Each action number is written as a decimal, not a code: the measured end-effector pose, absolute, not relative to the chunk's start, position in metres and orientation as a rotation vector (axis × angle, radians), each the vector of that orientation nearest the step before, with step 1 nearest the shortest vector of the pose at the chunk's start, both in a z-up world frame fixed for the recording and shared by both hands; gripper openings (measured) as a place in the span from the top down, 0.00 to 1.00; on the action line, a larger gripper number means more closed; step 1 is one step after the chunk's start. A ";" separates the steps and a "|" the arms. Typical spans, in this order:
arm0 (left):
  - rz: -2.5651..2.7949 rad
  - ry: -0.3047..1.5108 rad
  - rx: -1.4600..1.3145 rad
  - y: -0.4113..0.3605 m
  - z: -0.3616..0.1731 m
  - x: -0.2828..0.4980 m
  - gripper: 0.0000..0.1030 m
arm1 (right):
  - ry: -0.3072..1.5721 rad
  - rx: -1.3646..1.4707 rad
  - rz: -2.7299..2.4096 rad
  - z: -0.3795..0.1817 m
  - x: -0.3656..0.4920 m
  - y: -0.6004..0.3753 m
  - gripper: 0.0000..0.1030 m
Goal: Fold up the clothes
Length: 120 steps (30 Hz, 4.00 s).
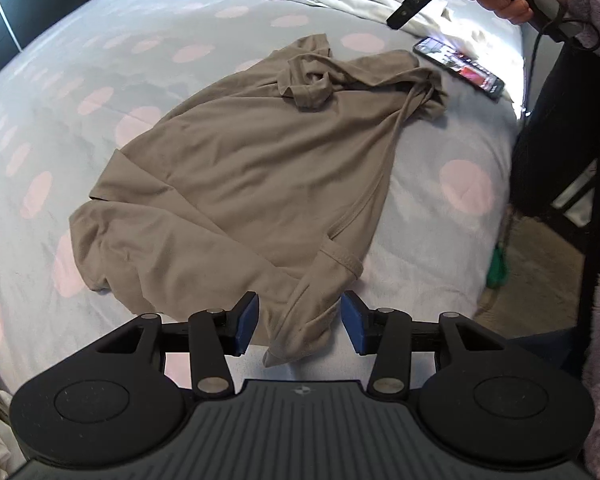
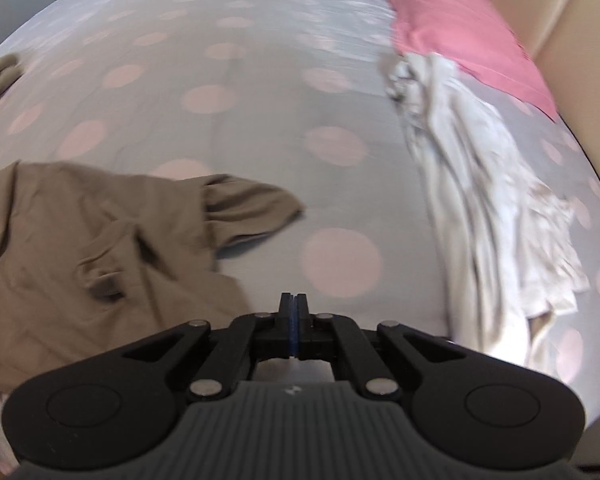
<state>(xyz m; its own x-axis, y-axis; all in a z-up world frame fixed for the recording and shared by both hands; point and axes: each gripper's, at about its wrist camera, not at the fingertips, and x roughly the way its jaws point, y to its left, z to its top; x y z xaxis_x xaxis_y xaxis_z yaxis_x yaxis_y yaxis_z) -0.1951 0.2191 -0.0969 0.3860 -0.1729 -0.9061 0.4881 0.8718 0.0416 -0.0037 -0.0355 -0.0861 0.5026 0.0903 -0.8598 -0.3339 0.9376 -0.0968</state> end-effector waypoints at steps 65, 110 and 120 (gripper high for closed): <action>-0.499 1.159 0.318 0.224 -0.107 -0.184 0.65 | 0.715 -0.916 0.734 -0.094 -0.074 -0.019 0.58; -0.375 0.959 0.077 0.267 -0.033 -0.193 0.98 | 0.433 -1.295 0.581 -0.096 -0.090 -0.002 1.00; -0.389 1.039 0.379 0.227 -0.038 -0.211 0.98 | 0.181 -1.607 0.883 -0.128 -0.147 -0.016 0.82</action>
